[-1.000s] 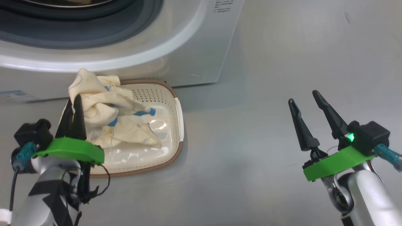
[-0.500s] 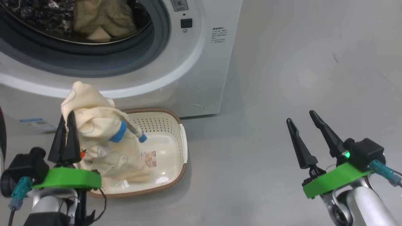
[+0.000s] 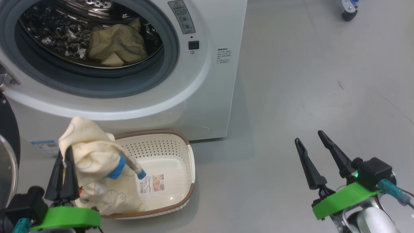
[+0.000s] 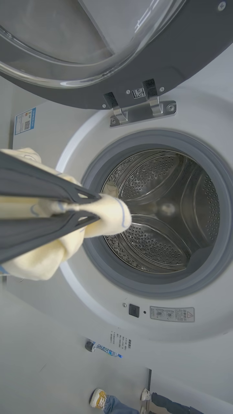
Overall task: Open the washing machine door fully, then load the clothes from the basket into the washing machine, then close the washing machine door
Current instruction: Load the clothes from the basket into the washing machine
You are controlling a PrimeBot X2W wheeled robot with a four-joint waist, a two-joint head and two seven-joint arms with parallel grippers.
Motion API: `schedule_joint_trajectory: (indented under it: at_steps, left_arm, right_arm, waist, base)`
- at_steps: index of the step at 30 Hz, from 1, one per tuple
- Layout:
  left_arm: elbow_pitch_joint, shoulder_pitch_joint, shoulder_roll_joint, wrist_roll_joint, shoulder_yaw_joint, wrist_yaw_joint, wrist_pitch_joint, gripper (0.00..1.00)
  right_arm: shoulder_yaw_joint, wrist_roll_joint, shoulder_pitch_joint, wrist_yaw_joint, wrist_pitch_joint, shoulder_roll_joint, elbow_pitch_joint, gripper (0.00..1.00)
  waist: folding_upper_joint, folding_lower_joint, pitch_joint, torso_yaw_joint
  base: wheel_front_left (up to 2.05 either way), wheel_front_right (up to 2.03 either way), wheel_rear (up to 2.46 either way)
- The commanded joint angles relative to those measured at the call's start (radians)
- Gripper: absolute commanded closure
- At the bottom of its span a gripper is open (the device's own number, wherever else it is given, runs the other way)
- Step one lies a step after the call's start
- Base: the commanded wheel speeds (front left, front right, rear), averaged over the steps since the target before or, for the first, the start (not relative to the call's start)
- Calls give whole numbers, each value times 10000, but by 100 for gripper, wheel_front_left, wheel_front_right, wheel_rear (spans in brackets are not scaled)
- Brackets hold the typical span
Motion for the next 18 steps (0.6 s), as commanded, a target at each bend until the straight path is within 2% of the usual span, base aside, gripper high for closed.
schedule_joint_trajectory:
  at_steps: [1,7,18]
  left_arm:
    - [-459,-53,265,95,566,95,-112,100]
    - [-586,451,133,164,687,199,-112,100]
    - [-581,792,-80,172,778,107,-112,100]
  right_arm:
    - [158,-75,-60,37,-95,-102,-360,0]
    - [160,-74,60,37,-95,-105,-357,0]
    - [171,-22,177,37,-95,-106,-371,0]
  waist:
    - [-1,1,-62,6]
    - [-1,1,-175,35]
    - [-1,1,-196,70]
  base:
    - [0,0,0]
    - [0,0,0]
    - [0,0,0]
